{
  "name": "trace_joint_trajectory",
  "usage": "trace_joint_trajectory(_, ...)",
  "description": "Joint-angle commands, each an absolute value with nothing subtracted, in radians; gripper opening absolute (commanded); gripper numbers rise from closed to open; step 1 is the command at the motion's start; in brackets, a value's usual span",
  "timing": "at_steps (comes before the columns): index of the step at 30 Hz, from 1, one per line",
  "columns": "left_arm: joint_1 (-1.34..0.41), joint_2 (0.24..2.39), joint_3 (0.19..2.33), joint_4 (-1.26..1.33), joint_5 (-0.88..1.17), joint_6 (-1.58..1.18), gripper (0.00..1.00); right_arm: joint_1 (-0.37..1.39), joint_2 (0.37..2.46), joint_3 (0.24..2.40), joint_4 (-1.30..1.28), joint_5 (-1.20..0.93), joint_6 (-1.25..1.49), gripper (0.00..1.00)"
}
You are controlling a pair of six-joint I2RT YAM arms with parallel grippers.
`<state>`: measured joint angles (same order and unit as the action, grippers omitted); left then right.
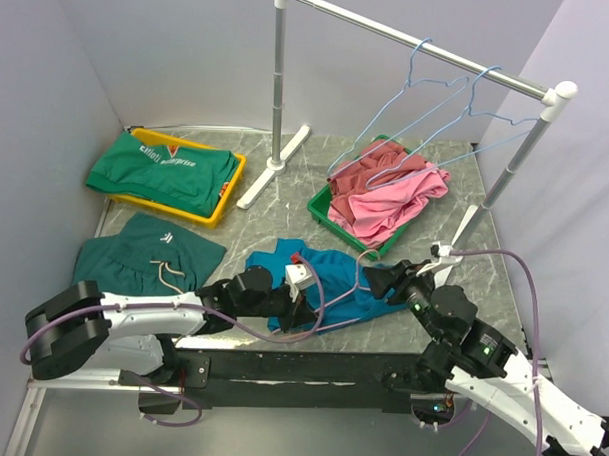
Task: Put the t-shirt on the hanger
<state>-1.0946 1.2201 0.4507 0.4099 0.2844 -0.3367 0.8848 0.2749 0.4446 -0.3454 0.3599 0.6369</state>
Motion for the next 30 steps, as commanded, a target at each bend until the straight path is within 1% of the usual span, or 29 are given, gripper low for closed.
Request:
trace_joint_trajectory(1, -1.094, 1.247, 0.511, 0.399, 0.341, -0.347, 0.01, 0.91, 0.357, 0.463, -0.295, 0.38, 0.594, 0.62)
trace_joint_trajectory(4, -1.094, 1.261, 0.541, 0.355, 0.333, -0.345, 0.01, 0.965, 0.44, 0.48, -0.288, 0.425, 0.597, 0.63)
trace_joint_trajectory(9, -1.094, 1.293, 0.591, 0.293, 0.334, -0.341, 0.01, 1.098, 0.54, 0.511, -0.324, 0.618, 0.638, 0.63)
trace_joint_trajectory(12, -1.094, 1.315, 0.62, 0.256, 0.337, -0.337, 0.01, 1.135, 0.586, 0.531, -0.333, 0.679, 0.655, 0.64)
trace_joint_trajectory(15, -1.097, 1.331, 0.641, 0.218, 0.328, -0.337, 0.01, 1.146, 0.624, 0.554, -0.342, 0.727, 0.664, 0.6)
trace_joint_trajectory(21, -1.104, 1.336, 0.676, 0.172, 0.314, -0.339, 0.01, 1.172, 0.678, 0.558, -0.33, 0.77, 0.66, 0.57)
trace_joint_trajectory(23, -1.109, 1.344, 0.69, 0.157, 0.311, -0.339, 0.01, 1.175, 0.678, 0.551, -0.322, 0.775, 0.661, 0.52)
trace_joint_trajectory(24, -1.111, 1.345, 0.701, 0.146, 0.31, -0.339, 0.02, 1.174, 0.677, 0.543, -0.315, 0.775, 0.66, 0.47)
trace_joint_trajectory(26, -1.12, 1.353, 0.71, 0.135, 0.304, -0.339, 0.03, 1.173, 0.673, 0.537, -0.311, 0.776, 0.66, 0.41)
trace_joint_trajectory(27, -1.121, 1.354, 0.718, 0.127, 0.301, -0.341, 0.04, 1.175, 0.669, 0.531, -0.308, 0.779, 0.66, 0.32)
trace_joint_trajectory(29, -1.124, 1.353, 0.721, 0.127, 0.293, -0.347, 0.04, 1.175, 0.658, 0.522, -0.305, 0.788, 0.66, 0.23)
trace_joint_trajectory(30, -1.124, 1.35, 0.722, 0.127, 0.285, -0.356, 0.06, 1.177, 0.646, 0.512, -0.302, 0.79, 0.66, 0.15)
